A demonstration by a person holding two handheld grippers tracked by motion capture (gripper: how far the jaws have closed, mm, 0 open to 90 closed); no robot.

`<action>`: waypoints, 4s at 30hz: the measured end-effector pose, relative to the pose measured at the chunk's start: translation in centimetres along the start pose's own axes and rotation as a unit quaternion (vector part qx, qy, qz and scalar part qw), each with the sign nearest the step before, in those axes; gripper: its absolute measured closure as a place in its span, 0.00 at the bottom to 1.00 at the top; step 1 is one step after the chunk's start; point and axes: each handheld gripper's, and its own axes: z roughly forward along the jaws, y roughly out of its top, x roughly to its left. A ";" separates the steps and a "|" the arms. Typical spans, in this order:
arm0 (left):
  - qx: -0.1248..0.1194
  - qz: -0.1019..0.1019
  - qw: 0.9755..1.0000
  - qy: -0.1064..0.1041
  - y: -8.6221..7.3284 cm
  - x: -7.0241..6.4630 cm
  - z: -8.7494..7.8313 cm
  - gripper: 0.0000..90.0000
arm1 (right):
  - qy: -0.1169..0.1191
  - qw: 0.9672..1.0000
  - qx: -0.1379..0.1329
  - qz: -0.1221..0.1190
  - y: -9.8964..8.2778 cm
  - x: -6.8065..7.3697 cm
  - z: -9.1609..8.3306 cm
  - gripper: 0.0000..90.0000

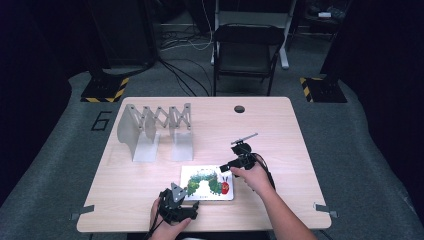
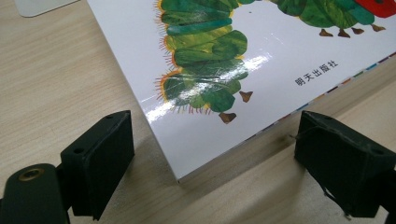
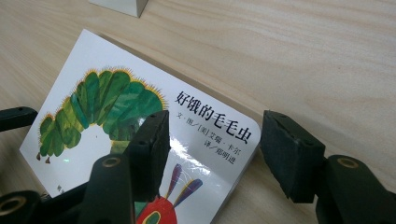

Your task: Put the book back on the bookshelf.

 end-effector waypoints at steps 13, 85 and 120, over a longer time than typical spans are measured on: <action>0.005 0.006 1.000 -0.012 0.5 0.0 0.5 0.08 | -0.019 1.000 0.019 -0.007 -0.2 0.3 1.1 0.44; 0.010 -0.055 0.998 0.000 1.9 0.4 0.9 0.07 | 0.020 0.999 -0.029 -0.032 1.7 3.0 -2.8 0.44; 0.007 -0.057 0.998 -0.004 1.9 0.5 1.0 0.07 | 0.066 0.997 0.011 -0.029 2.0 3.1 -1.1 0.44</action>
